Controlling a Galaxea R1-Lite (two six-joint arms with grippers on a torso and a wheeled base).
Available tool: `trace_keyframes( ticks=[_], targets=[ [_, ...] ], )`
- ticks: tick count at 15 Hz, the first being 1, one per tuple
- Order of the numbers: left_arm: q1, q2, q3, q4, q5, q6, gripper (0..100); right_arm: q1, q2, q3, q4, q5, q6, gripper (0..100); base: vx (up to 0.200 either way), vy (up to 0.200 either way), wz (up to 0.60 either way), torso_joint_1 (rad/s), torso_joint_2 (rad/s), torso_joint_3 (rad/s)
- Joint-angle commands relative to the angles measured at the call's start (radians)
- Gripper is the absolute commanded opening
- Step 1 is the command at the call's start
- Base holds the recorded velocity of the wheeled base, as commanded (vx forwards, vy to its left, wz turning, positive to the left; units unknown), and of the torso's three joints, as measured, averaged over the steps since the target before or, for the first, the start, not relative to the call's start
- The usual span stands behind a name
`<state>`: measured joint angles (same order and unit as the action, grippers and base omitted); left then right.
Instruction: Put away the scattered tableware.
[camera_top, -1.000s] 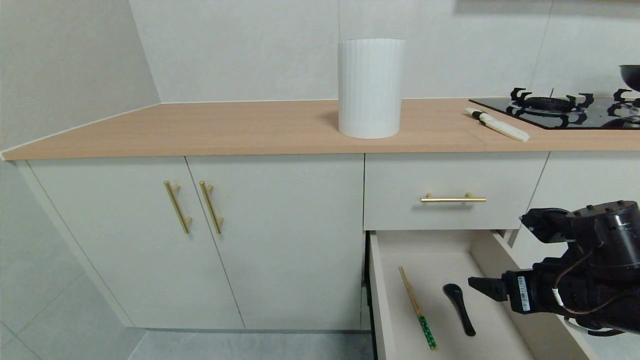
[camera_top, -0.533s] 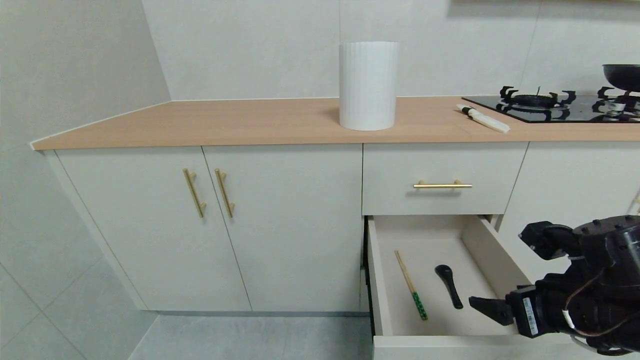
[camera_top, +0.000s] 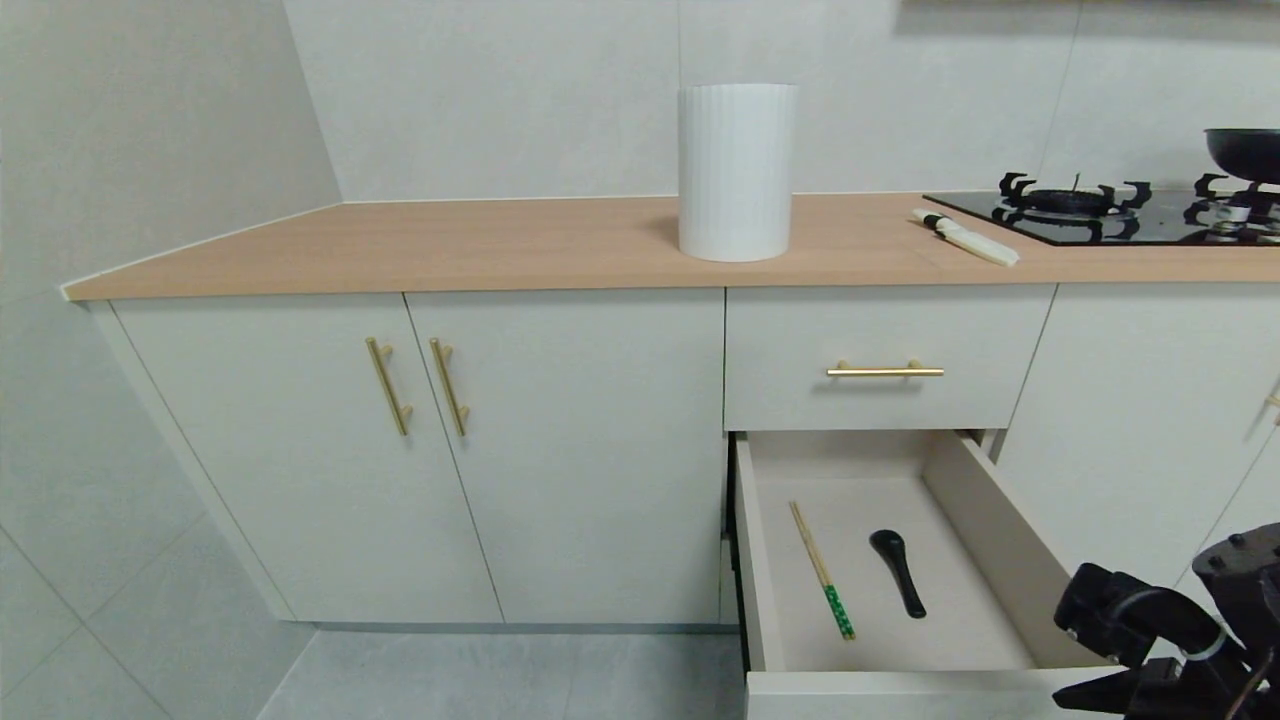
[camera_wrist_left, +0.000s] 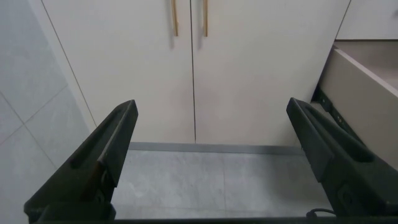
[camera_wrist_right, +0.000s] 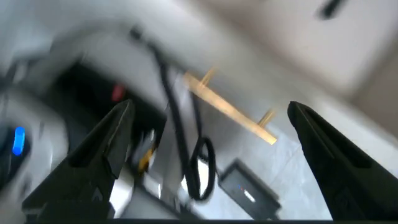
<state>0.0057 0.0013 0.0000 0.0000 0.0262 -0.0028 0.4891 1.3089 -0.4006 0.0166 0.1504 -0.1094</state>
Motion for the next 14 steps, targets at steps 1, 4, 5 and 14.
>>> trace_keyframes(
  ticks=[1,4,5,14],
  targets=[
    [0.0,0.0,0.0,0.0,0.0,0.0,100,0.002,0.003,0.0,0.014,0.012,-0.007,100,0.0,0.0,0.0,0.0,0.0,0.0],
    [0.0,0.0,0.0,0.0,0.0,0.0,100,0.003,0.096,0.0,0.013,0.031,-0.007,100,0.0,0.0,0.0,0.0,0.0,0.0],
    [0.0,0.0,0.0,0.0,0.0,0.0,100,0.003,0.136,-0.001,0.008,0.034,-0.006,100,0.0,0.0,0.0,0.0,0.0,0.0],
    [0.0,0.0,0.0,0.0,0.0,0.0,100,-0.021,0.23,-0.063,0.003,0.024,0.056,100,0.0,0.0,0.0,0.0,0.0,0.0]
  ],
)
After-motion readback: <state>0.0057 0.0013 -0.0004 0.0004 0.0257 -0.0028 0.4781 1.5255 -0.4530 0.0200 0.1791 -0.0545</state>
